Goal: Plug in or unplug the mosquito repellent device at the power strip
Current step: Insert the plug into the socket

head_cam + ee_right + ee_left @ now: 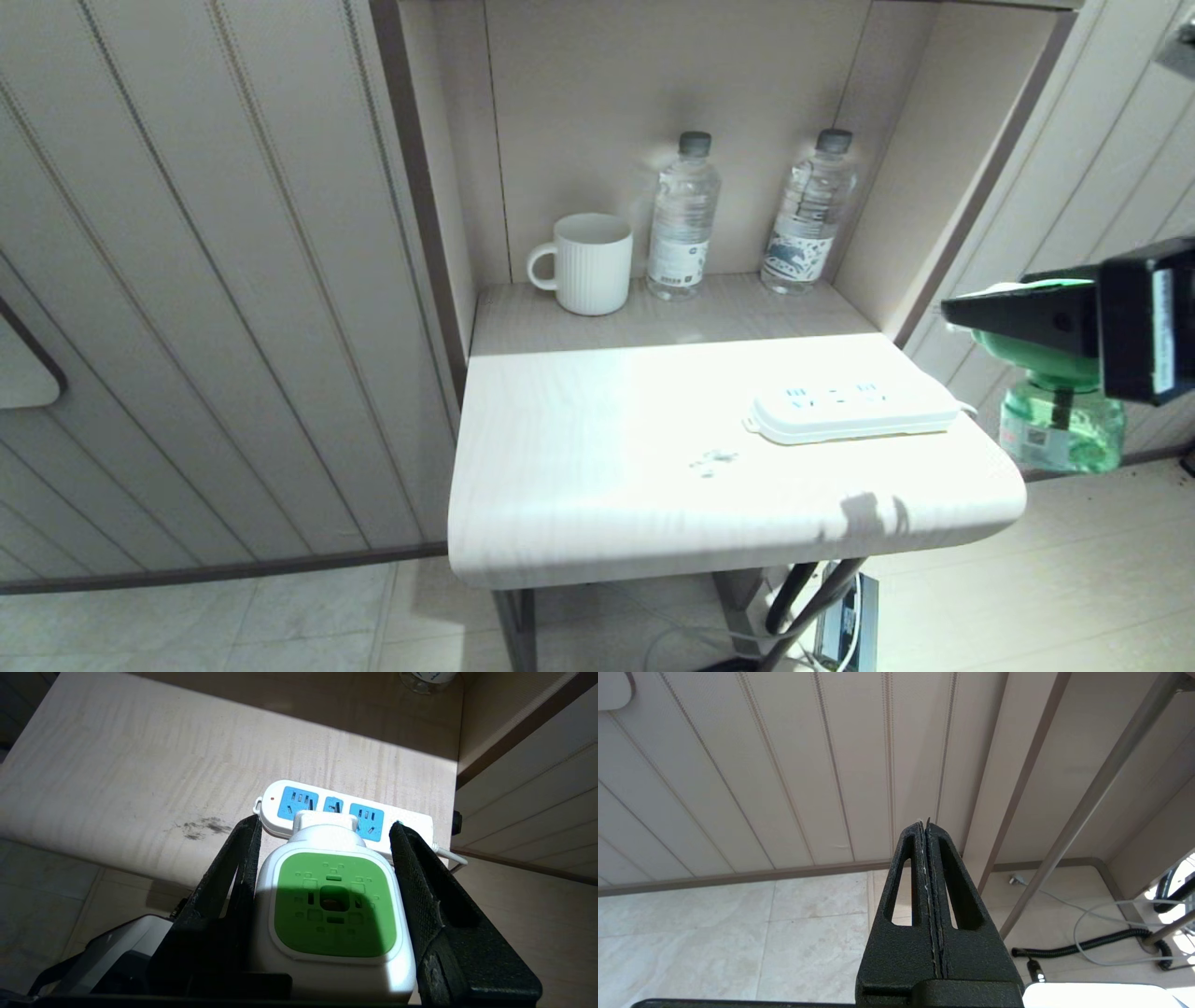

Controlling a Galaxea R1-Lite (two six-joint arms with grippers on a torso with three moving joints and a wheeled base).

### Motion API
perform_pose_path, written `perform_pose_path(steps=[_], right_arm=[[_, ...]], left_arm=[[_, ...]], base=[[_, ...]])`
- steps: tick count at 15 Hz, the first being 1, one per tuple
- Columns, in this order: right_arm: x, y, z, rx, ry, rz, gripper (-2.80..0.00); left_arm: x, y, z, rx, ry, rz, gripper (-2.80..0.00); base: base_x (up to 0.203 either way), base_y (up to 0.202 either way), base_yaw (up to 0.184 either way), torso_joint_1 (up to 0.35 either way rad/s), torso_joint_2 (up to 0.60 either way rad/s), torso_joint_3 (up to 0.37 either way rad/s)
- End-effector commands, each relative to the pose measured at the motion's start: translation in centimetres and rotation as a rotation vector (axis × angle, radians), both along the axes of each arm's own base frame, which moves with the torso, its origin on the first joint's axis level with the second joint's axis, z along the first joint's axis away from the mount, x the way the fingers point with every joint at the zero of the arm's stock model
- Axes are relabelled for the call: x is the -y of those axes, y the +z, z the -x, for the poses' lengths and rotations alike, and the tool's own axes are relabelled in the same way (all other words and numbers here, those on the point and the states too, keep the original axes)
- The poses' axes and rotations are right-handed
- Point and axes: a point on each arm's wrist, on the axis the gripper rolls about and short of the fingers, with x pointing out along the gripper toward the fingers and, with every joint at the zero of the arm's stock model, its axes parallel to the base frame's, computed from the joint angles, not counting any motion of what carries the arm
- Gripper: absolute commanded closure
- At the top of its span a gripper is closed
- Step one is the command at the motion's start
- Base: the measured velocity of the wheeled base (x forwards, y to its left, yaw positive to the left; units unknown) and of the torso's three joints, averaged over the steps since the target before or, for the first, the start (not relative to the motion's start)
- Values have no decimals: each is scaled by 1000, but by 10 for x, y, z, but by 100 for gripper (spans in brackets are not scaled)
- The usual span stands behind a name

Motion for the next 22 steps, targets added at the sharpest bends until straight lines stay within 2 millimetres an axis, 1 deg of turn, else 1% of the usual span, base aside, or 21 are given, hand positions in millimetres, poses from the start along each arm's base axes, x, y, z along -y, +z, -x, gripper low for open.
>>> perform_pose_path(steps=[1,3,7,15,19,22], right_arm=[[-3,0,-3,-6,9,0,0],[-5,0,-4,-18,38,-14,0],[-5,-4,-5,-30,37,-5,0],[-10,-26,-10,-106,24,20,0],[-13,-32,-13,-123,22,36,0],[-13,-32,-13,-124,23,34,0]], left_arm=[[0,0,0,0,0,0,0],[0,0,0,-2,0,0,0],[0,0,0,-1,0,0,0],[0,0,0,0,0,0,0],[0,0,0,-2,0,0,0],[0,0,0,-2,0,0,0]], base=[[0,0,0,0,0,0],[0,0,0,0,0,0],[0,0,0,0,0,0],[0,0,0,0,0,0],[0,0,0,0,0,0],[0,0,0,108,-262,-158]])
